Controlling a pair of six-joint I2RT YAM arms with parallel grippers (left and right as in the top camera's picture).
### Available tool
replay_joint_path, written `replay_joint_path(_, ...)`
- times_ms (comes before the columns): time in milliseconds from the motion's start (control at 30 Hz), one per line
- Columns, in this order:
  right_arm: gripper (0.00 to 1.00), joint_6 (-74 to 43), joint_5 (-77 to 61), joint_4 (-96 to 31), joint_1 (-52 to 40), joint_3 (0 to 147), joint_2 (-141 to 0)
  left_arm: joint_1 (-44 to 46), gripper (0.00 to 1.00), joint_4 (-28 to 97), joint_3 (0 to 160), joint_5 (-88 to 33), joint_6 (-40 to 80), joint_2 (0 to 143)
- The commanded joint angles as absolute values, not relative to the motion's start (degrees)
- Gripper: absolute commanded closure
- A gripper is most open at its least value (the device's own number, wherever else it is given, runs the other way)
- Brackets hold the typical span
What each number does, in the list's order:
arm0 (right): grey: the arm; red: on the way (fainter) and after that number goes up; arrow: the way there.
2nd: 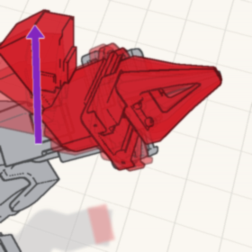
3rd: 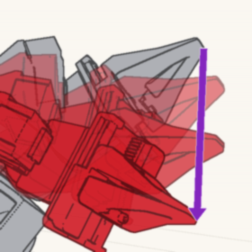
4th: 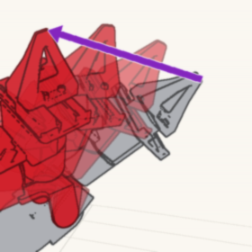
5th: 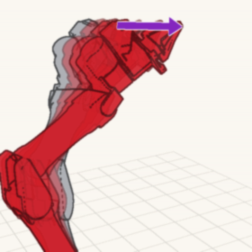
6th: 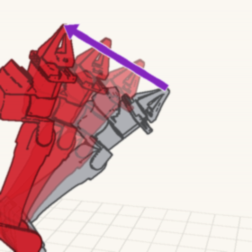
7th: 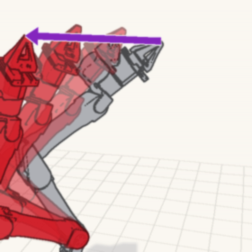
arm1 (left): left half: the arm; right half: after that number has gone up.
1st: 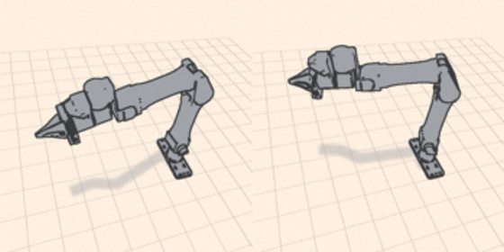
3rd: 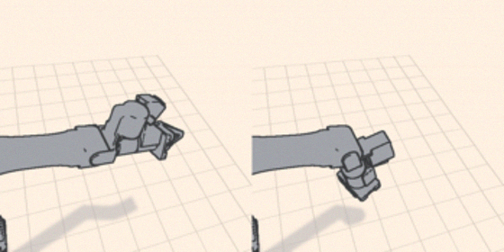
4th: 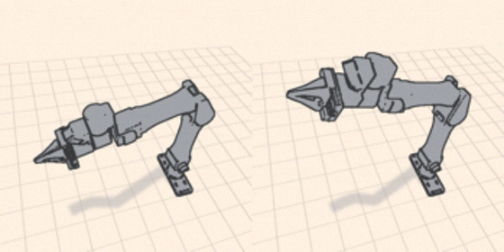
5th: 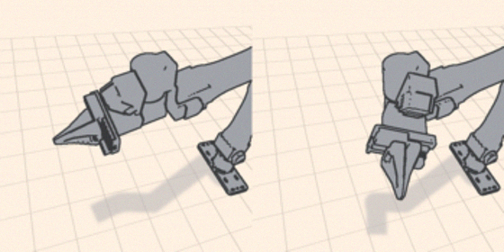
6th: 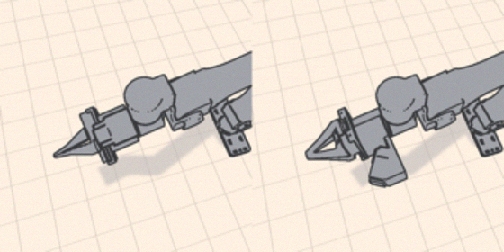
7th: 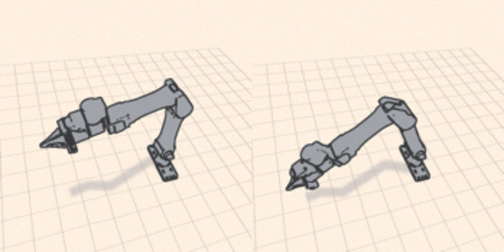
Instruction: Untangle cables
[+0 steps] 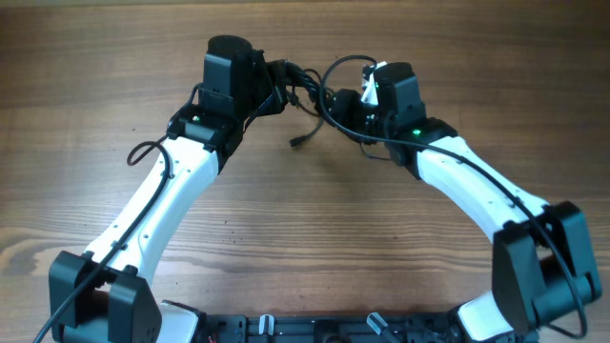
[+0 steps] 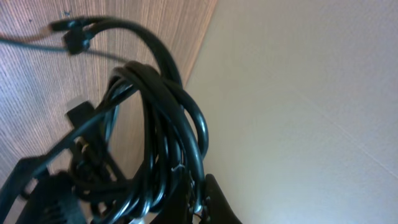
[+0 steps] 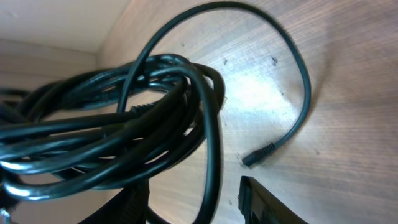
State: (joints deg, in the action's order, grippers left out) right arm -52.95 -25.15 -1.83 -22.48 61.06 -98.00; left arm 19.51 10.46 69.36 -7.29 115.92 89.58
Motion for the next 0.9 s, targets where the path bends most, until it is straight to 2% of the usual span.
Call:
replay_joint_path(0, 0.56, -54.39, -23.94, -0.45, -22.72, 61.39, -100.33, 19.88, 0.96, 10.26, 69.45, -6.96, 117.62, 89.34)
replay_joint_path(67, 0.65, -54.00, -23.97, -0.78, -22.70, 61.39, -100.40, 19.86, 0.96, 10.74, 69.45, -6.96, 117.45, 89.34)
replay_joint_path(133, 0.85, -53.65, -24.08, -1.17, -22.59, 61.39, -100.40, 19.86, 0.96, 12.01, 69.45, -6.94, 117.43, 89.34)
replay_joint_path(200, 0.96, -51.00, -26.09, -1.45, -22.26, 61.39, -100.29, 19.86, 0.96, 13.67, 69.45, -6.85, 117.43, 89.34)
replay_joint_path(333, 0.96, -45.98, -32.60, -4.36, -20.43, 61.41, -99.15, 19.86, 0.96, 16.23, 69.45, -4.16, 112.44, 89.36)
replay_joint_path(533, 0.96, -34.72, -43.75, -15.59, -14.15, 61.71, -93.65, 19.86, 0.96, 18.15, 69.45, 1.78, 84.01, 89.34)
replay_joint_path(700, 0.96, -23.00, -49.52, -27.79, -10.48, 62.06, -85.23, 19.86, 0.96, 23.55, 69.43, 9.30, 65.65, 89.36)
replay_joint_path(867, 0.96, -21.32, -55.51, -31.20, -10.09, 62.06, -77.01, 19.79, 0.96, 26.04, 69.43, 12.58, 50.48, 90.04)
